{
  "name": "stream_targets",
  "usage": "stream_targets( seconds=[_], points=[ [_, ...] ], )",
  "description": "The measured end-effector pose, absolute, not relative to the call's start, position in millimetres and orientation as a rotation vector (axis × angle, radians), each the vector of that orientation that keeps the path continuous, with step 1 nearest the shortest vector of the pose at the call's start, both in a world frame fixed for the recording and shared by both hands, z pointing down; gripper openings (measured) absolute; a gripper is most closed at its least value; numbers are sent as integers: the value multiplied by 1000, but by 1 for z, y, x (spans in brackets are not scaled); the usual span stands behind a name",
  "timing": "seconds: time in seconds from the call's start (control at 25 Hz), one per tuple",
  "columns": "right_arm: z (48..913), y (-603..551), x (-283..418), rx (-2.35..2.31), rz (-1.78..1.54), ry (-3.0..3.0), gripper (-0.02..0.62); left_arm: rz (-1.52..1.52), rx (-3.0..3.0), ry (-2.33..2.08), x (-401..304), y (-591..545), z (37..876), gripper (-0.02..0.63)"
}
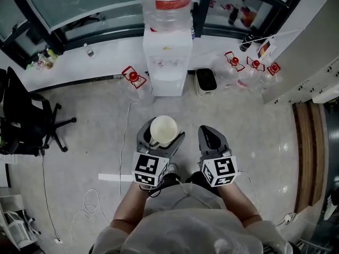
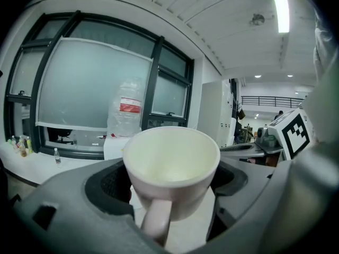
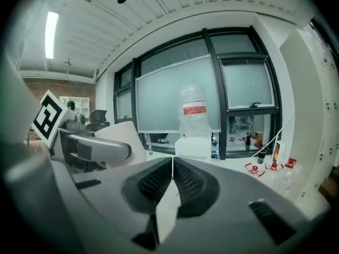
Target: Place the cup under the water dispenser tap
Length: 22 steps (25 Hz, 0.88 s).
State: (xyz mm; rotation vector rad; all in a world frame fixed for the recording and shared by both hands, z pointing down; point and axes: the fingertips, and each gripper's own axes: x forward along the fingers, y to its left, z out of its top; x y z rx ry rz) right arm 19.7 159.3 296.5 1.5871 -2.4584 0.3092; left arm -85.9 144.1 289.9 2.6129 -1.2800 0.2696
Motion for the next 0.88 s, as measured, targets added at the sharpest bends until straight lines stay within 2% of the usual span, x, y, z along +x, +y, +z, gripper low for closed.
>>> stream_targets(
  seconds=[0.4,0.88],
  points=[
    [329,67,26,1484,422,-2511,29,356,2559,-1327,-70,71,314,443],
    [360,-55,69,1315,441,-2563,29,379,2443,-1473,-36,-37,344,445]
  ],
)
